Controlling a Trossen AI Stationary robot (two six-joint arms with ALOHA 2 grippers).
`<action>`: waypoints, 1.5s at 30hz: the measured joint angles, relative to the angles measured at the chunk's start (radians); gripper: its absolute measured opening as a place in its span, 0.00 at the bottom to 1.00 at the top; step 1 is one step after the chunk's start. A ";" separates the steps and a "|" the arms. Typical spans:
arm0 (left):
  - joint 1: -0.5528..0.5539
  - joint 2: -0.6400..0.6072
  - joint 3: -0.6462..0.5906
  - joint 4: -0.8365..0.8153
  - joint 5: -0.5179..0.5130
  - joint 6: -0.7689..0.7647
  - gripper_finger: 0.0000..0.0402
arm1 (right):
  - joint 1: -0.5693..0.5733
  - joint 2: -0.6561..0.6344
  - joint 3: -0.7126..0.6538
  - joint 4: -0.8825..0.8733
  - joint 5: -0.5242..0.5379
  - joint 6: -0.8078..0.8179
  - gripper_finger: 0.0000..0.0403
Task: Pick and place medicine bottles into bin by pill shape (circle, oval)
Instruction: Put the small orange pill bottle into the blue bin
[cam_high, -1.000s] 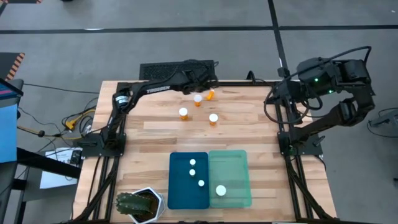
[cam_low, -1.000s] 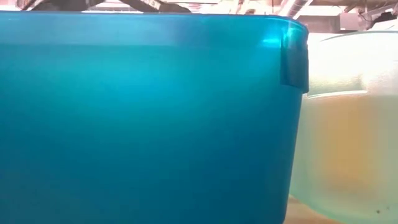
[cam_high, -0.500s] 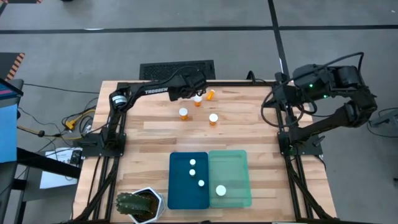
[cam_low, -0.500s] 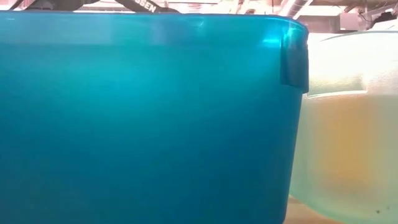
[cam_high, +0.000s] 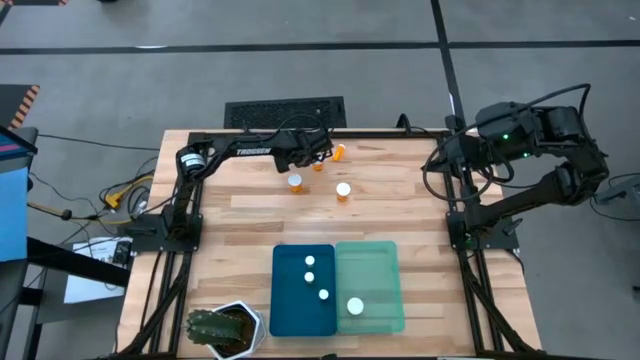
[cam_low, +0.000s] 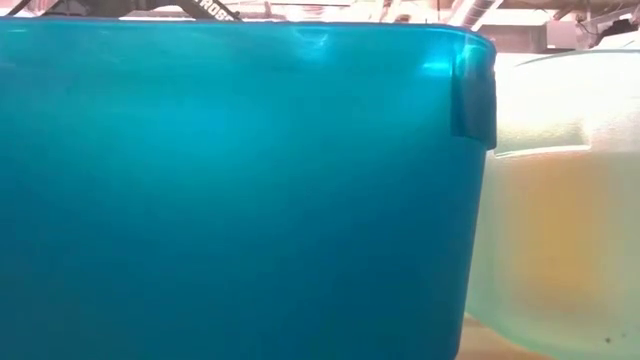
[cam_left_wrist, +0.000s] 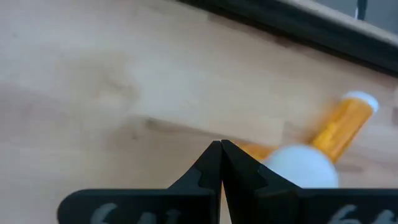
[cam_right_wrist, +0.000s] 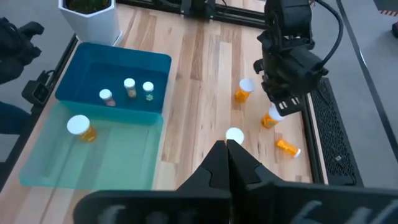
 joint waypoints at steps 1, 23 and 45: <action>-0.001 0.000 0.000 0.007 0.006 -0.001 0.00 | 0.000 0.000 0.000 0.000 0.000 0.000 0.00; 0.004 0.089 0.038 0.272 0.067 0.022 0.00 | 0.000 -0.024 0.000 -0.019 -0.002 0.005 0.00; 0.075 0.142 0.187 0.125 0.190 0.018 0.00 | 0.000 -0.032 0.000 -0.013 -0.002 -0.004 0.00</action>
